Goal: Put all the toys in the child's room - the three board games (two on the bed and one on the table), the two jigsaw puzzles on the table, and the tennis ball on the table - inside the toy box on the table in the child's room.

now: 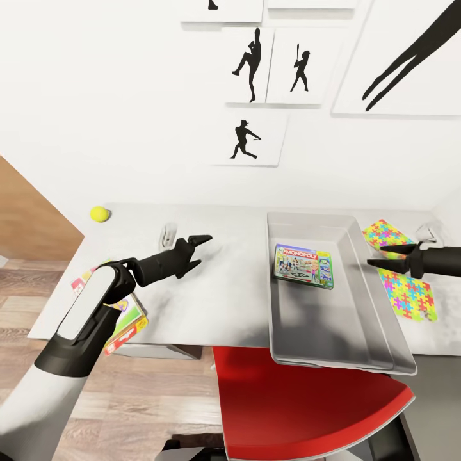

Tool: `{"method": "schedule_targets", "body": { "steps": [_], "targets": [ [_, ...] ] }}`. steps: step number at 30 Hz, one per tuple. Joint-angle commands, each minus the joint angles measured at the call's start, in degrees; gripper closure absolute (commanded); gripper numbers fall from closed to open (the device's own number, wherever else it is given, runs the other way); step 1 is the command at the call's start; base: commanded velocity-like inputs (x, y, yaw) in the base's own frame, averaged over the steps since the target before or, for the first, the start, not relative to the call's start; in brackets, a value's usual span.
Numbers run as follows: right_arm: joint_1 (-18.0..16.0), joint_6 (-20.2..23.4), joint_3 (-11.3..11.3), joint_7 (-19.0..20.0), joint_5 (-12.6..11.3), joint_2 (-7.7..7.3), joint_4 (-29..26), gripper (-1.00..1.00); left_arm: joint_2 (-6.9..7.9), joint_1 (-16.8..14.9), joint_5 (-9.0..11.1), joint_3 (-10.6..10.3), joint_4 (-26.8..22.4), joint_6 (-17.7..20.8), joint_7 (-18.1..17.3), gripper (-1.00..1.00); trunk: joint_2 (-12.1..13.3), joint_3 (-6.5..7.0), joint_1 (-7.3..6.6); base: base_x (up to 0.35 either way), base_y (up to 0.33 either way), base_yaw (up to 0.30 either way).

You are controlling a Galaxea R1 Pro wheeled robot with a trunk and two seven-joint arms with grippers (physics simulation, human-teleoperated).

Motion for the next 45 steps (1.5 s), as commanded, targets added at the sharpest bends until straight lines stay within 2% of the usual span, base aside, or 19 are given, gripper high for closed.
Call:
{"method": "schedule_targets", "body": {
  "steps": [1,6,9,14,20,28,34,45],
  "targets": [
    [0.0,0.6,0.0,0.1,-0.2,-0.01,0.0,-1.0,0.03,-0.1,0.6,0.0,-0.1,-0.1,0.6,-1.0,-0.1,-0.08,0.03,0.0,0.0,0.0],
    [1.3,0.8,-3.0,0.2,-0.3,0.43,-1.3,-1.0,-0.06,0.2,0.6,-0.3,-0.8,-0.1,0.3,-1.0,-0.1,-0.08,0.03,0.0,0.0,0.0],
    [1.6,1.0,-3.8,0.2,-0.3,0.51,-1.6,-1.0,-0.07,0.3,0.6,-0.4,-1.3,-0.1,0.2,-1.0,-0.1,-0.08,0.03,0.0,0.0,0.0],
    [3.2,3.8,-5.9,0.2,-0.3,0.69,-3.8,-1.0,-0.11,1.5,0.5,-0.5,-2.5,-0.2,-0.7,-1.0,-0.1,-0.08,0.03,0.0,0.0,0.0],
    [4.2,7.0,-6.7,0.2,-0.2,0.71,-5.8,-1.0,-0.1,2.6,0.5,-0.5,-3.1,-0.2,-2.3,-1.0,-0.1,-0.08,0.03,0.0,0.0,0.0],
    [6.1,11.3,-8.7,0.2,-0.1,0.62,-9.0,-1.0,-0.01,4.1,0.4,-0.6,-3.5,-0.2,-6.5,-1.0,-0.1,-0.08,0.03,-0.031,0.014,0.0],
    [7.4,12.6,-10.1,0.2,-0.1,0.73,-10.2,-1.0,0.11,5.4,0.4,-0.5,-3.6,-0.2,-8.0,-1.0,-0.1,-0.08,0.03,-0.171,0.089,0.0],
    [8.2,13.0,-11.0,0.1,-0.1,0.98,-10.8,-1.0,0.38,6.3,0.4,-0.5,-3.7,-0.1,-9.4,-1.0,-0.1,-0.08,0.03,-0.199,0.102,0.0]
  ]
}}
